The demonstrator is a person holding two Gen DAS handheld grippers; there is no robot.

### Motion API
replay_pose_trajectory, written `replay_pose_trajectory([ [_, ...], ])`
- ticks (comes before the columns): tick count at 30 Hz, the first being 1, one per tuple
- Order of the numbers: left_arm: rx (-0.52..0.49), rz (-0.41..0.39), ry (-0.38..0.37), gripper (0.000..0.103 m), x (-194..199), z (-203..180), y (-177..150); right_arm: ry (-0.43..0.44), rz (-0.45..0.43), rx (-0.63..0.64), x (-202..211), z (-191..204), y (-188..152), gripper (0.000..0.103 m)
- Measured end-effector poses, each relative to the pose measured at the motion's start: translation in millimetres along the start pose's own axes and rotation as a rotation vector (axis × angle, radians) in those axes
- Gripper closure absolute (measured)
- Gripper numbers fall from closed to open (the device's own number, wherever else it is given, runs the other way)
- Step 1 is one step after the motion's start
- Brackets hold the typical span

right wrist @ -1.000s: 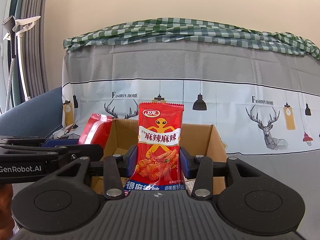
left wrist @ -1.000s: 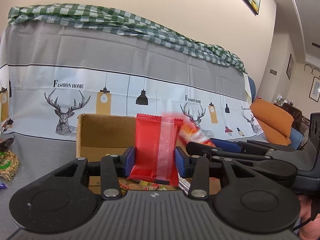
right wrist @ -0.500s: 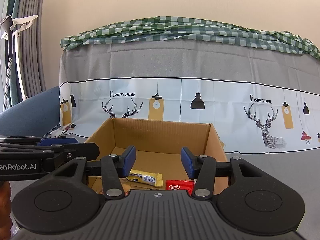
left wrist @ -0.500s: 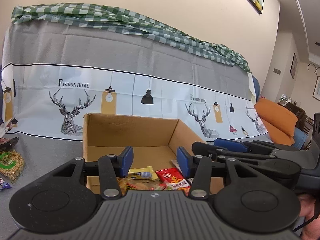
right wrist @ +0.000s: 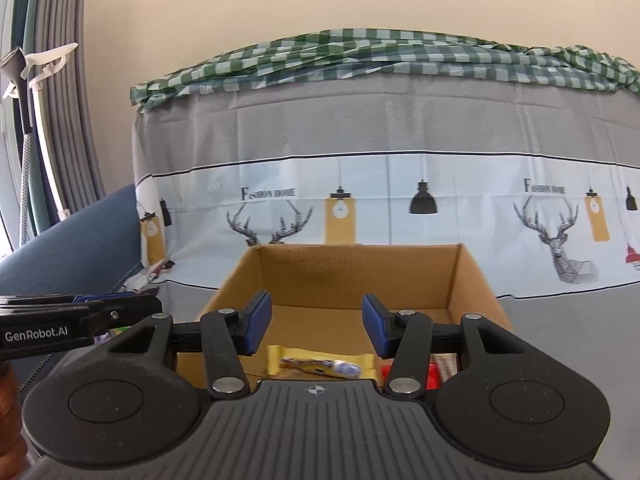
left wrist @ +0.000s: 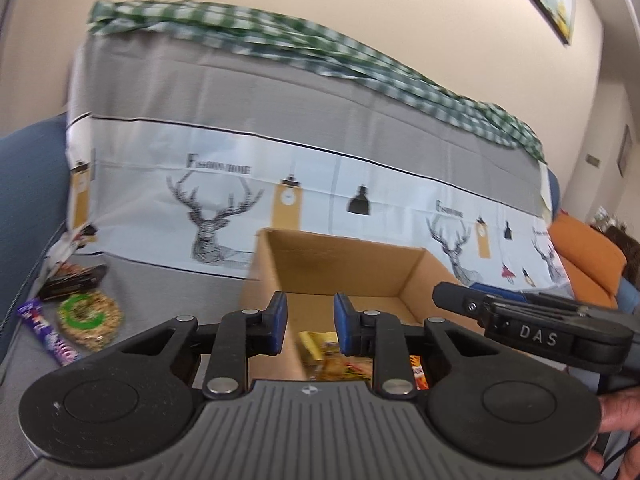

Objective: Organize snacks
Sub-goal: 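Move both open tools from the box toward the remaining snacks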

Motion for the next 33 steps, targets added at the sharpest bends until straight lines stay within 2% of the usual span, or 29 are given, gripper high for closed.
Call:
replay_pose_trajectory([
  [9,0.082,0.017,0.083,0.076,0,46,13,0.058,0.011,-0.040,-21,49,4,0.051],
  [21,0.186,0.049,0.209,0.081,-16,138,29,0.129,0.028,-0.027,-49,128,-7,0.051],
  [29,0.331,0.033,0.289,0.082,-6,202,41,0.122,-0.026,0.006,-67,167,-15,0.051],
  [33,0.398,0.034,0.310,0.082,-1,218,43,0.127,-0.018,0.005,-87,185,-24,0.050],
])
Point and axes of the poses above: each gripper's, at about its wrist camera, not at the fingertips, and x roughly against the way its jaws point, z to its left, y to its top, the point moved 3 cm from there along -x, roughly the way its jaws point, and after that the axes turned 8 degrees about y, right-handed, at the moved point
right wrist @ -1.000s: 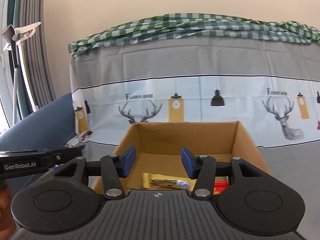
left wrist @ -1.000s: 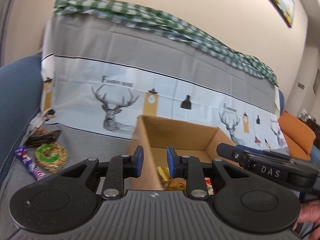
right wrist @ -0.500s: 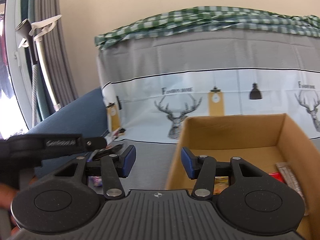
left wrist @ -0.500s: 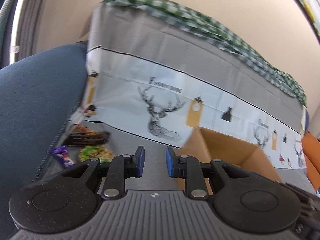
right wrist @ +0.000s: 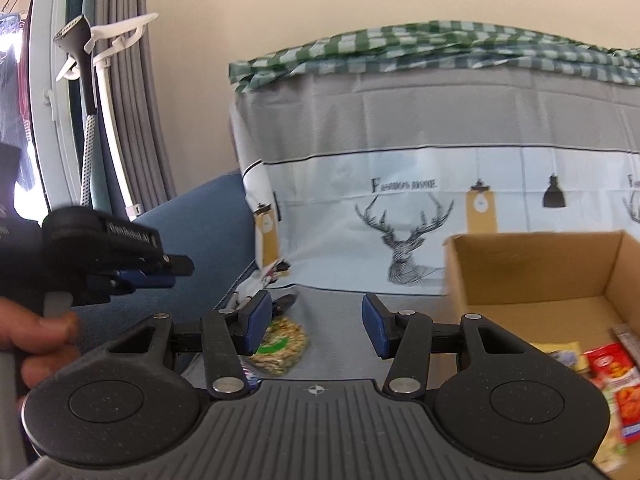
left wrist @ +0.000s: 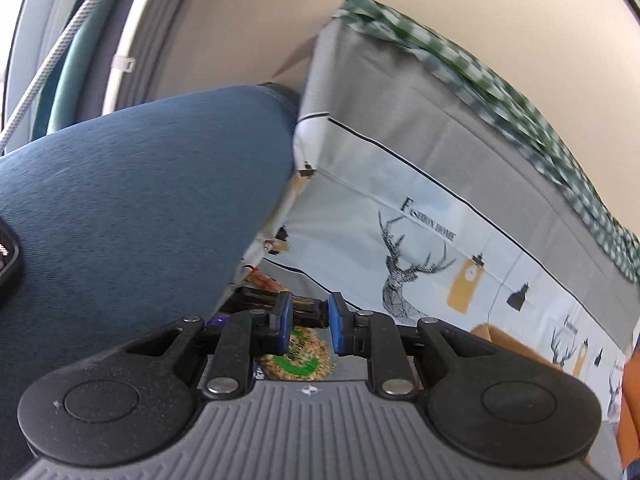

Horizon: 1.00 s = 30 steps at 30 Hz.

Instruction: Organize snacks

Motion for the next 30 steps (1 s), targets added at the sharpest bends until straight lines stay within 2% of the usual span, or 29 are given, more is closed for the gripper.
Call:
replay_pose_trajectory([
  [6,0.001,-0.002,0.036,0.082,-3,6,4,-0.007,0.041,0.008,-51,17,-21,0.034],
  [8,0.019,0.002,0.045,0.082,-6,9,5,-0.001,0.081,-0.035,-70,16,-26,0.029],
  [9,0.030,0.004,0.048,0.082,-8,11,6,0.011,0.090,-0.049,-79,16,-29,0.023],
  [13,0.053,0.008,0.055,0.082,-15,15,9,-0.029,0.123,-0.068,-116,14,-39,0.010],
  [17,0.057,0.013,0.056,0.082,-20,18,13,-0.046,0.159,-0.081,-149,13,-48,0.005],
  [23,0.036,0.043,0.067,0.082,-34,16,13,-0.025,0.220,-0.062,-189,19,-62,0.002],
  [26,0.009,0.056,0.066,0.082,-43,10,13,-0.024,0.251,-0.075,-201,19,-69,0.001],
  [30,-0.007,0.066,0.072,0.082,-54,7,12,-0.032,0.250,-0.087,-210,16,-71,0.003],
])
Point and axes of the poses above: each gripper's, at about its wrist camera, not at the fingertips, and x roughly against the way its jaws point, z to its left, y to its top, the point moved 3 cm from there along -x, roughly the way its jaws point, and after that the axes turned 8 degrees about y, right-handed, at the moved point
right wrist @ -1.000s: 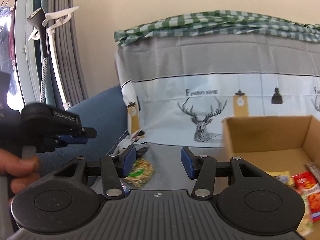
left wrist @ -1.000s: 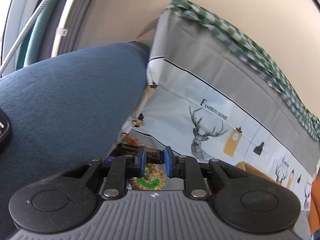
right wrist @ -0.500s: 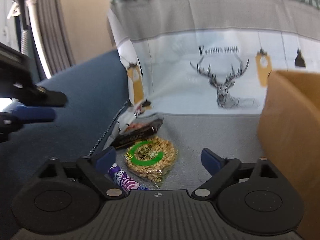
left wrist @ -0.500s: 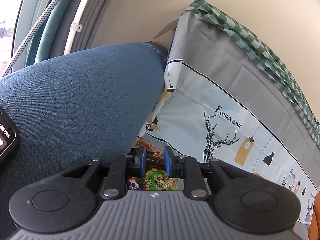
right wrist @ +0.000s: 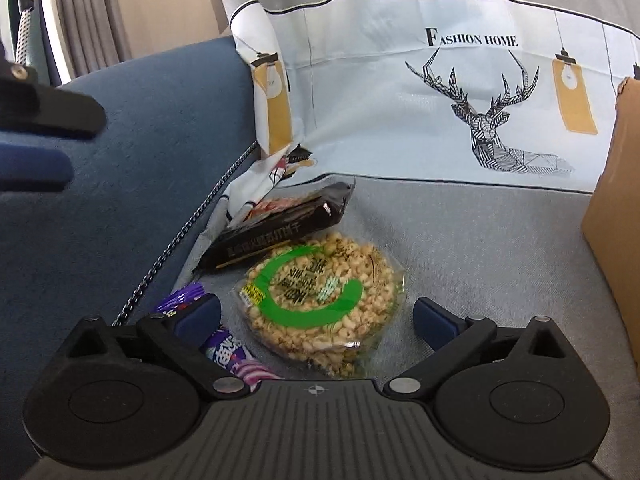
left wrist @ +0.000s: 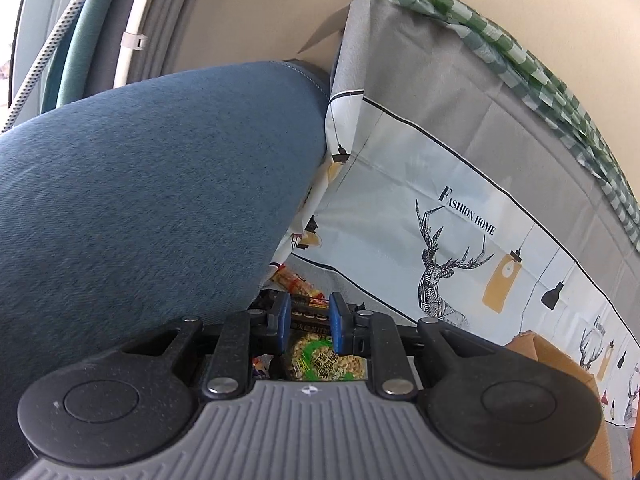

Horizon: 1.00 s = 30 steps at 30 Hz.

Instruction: Organize snacks

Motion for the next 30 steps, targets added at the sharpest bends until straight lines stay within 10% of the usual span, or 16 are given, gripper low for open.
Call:
replay_pose_trajectory([
  [6,-0.002,0.004,0.002,0.082,-11,-4,1,-0.015,-0.026,0.013,3,0,-3,0.021],
  [22,0.100,0.219,-0.088,0.064,-69,-14,-7,-0.157,0.008,-0.022,67,-22,-16,0.022],
  [30,0.068,0.239,0.008,0.023,-105,-35,-9,-0.130,0.126,-0.010,99,-29,-30,0.022],
])
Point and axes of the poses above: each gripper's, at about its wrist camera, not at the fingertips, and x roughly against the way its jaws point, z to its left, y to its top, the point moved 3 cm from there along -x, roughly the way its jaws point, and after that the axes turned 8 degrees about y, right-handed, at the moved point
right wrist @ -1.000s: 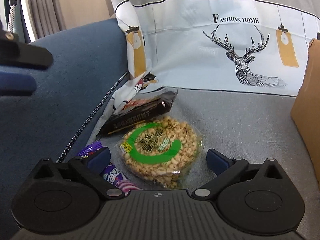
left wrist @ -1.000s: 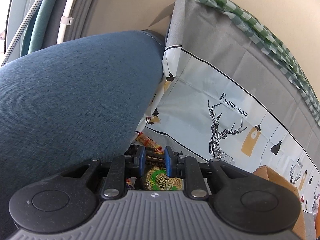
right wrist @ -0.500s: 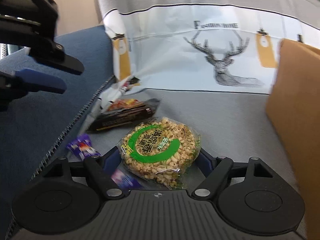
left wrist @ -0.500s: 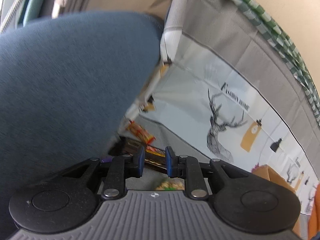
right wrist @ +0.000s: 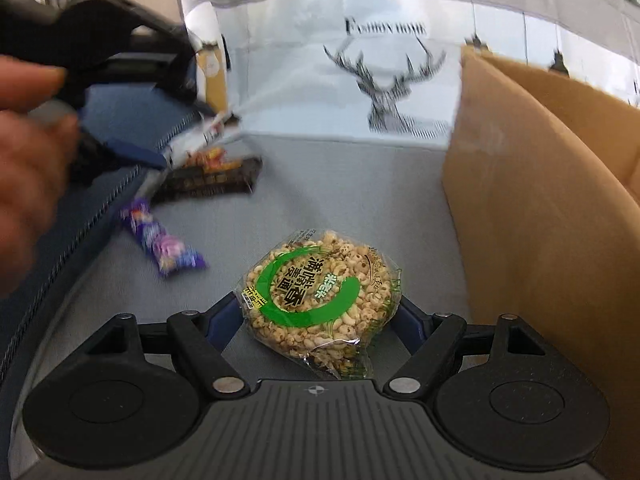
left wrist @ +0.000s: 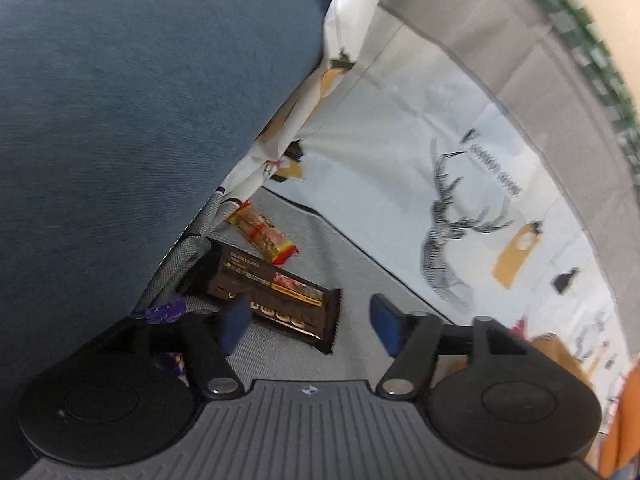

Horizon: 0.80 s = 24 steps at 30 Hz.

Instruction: Organize snacks

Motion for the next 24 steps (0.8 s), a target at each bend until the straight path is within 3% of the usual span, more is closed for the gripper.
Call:
replay_pose_trajectory([
  [6,0.226,0.123,0.138,0.019,-39,14,0,0.025,0.053,-0.036,16,-3,-6,0.022],
  [11,0.201,0.067,0.193,0.011,-54,6,13,0.024,0.060,-0.038,10,-3,-18,0.022],
  [15,0.084,0.046,0.288,0.009,-66,-11,14,0.021,0.057,-0.042,10,-1,-18,0.022],
  [19,-0.174,0.028,0.407,0.010,-78,-36,2,0.018,0.054,-0.046,10,0,-21,0.022],
  [22,-0.271,0.008,0.399,0.026,-71,-43,-3,0.018,0.053,-0.048,10,0,-21,0.022],
  [24,-0.308,0.014,0.391,0.050,-64,-44,-5,0.016,0.050,-0.050,11,0,-21,0.022],
])
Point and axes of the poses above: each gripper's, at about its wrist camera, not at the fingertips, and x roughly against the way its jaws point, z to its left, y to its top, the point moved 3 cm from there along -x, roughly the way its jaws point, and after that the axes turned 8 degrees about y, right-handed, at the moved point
